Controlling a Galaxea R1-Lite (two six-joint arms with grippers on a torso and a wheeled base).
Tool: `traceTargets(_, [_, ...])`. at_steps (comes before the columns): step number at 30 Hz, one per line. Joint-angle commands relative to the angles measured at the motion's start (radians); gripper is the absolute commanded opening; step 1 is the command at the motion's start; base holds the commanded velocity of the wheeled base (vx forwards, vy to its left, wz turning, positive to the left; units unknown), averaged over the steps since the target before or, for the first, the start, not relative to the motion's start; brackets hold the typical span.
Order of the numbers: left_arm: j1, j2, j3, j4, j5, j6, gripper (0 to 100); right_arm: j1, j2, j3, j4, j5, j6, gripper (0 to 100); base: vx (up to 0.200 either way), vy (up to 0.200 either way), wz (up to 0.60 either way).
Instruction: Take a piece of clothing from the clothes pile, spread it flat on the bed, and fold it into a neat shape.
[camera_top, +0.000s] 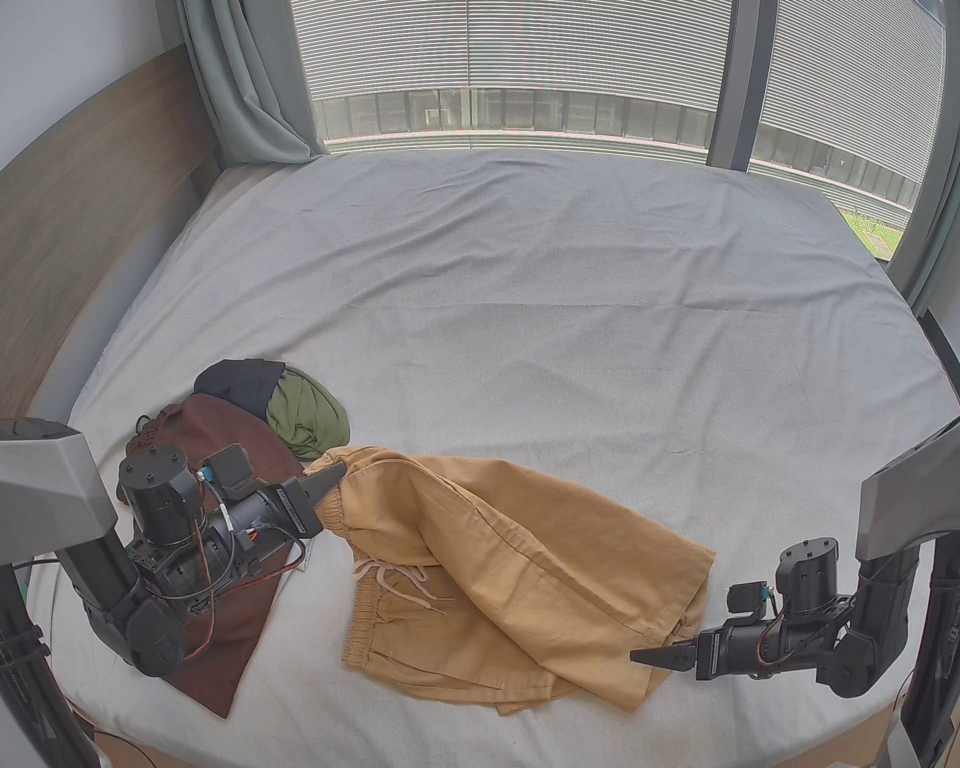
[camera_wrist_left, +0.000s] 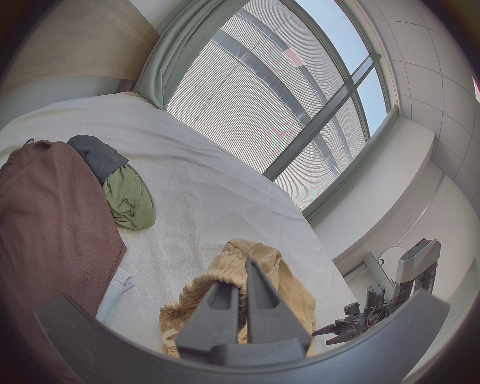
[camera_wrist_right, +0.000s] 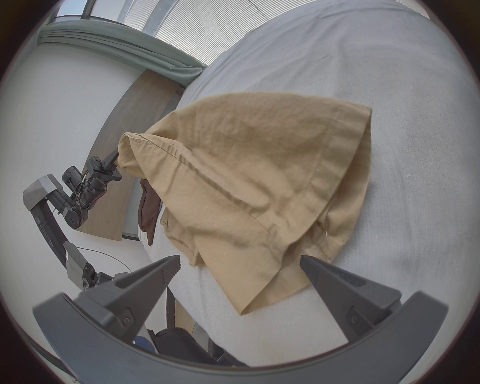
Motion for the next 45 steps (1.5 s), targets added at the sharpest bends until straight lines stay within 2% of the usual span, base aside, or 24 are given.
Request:
traceTargets(1, [0.000, 0.000, 0.000, -0.002, 0.000, 0.000, 0, 0.003, 0.063, 0.004, -0.041, -0.001, 0.001, 100, 0.000, 0.000, 0.00])
traceTargets(10, [0.000, -0.002, 0.000, -0.002, 0.000, 0.000, 0, 0.012, 0.134, 0.013, -0.167, -0.008, 0.041, 100, 0.000, 0.000, 0.00])
traceTargets(33, [-0.001, 0.000, 0.000, -0.002, 0.001, 0.000, 0, 0.030, 0.137, -0.047, -0.168, -0.016, 0.050, 100, 0.000, 0.000, 0.00])
traceTargets(34, [-0.001, 0.002, 0.000, -0.002, 0.001, 0.000, 0, 0.030, 0.138, -0.047, -0.168, -0.016, 0.050, 0, 0.000, 0.000, 0.00])
traceTargets(45, [0.003, 0.014, -0.002, -0.002, 0.000, -0.002, 0, 0.021, 0.112, -0.052, -0.170, -0.027, 0.050, 0, 0.000, 0.000, 0.00])
